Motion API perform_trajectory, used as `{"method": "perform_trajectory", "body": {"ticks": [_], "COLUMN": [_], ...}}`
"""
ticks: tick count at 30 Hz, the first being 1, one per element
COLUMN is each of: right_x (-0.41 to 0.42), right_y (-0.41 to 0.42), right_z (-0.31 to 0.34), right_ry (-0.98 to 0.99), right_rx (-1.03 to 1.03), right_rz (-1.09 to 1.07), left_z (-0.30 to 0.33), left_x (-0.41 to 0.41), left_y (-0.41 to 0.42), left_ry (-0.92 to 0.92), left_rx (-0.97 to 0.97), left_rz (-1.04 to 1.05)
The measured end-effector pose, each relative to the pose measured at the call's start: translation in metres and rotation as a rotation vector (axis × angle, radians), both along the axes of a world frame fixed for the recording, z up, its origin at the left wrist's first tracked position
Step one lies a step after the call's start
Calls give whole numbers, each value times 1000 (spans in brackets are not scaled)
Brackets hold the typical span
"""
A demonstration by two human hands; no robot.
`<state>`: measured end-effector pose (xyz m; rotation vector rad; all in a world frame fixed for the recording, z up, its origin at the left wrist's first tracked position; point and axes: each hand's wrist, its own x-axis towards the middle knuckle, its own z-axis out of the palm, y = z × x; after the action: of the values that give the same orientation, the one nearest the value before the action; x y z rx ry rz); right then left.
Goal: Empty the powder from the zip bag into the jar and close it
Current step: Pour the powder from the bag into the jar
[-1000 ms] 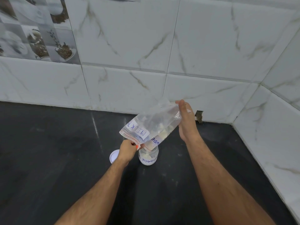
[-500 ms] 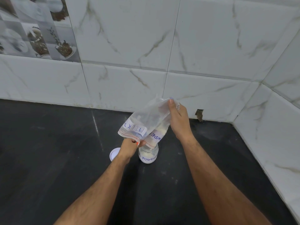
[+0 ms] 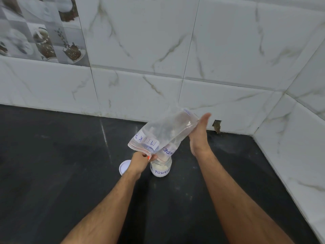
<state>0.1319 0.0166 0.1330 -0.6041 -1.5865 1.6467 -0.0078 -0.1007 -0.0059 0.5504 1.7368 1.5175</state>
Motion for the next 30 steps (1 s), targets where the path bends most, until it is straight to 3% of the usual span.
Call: {"method": "perform_trajectory", "body": {"ticks": [3,6,10,19,30], "right_x": [-2,-2,-4,-12,-14], "right_y": [15,22,15,-1,-20], "right_z": [-19,-35,-33,-28,-33], "right_ry": [53,-71,-153,-134,-78], "right_rx": [-258,-391,-324,-223,-174], "right_rz": [-116,-33,162,140,297], "left_z": [2,3,5,12,23], "left_x": [1,1,0,2,9], "left_y": [0,-2,-1,-2,3], "left_ry": [12,17,-4,-74,-91], "left_rx": [1,-8,-22,3,19], "left_rz": [-8,-17,-27,8,-3]}}
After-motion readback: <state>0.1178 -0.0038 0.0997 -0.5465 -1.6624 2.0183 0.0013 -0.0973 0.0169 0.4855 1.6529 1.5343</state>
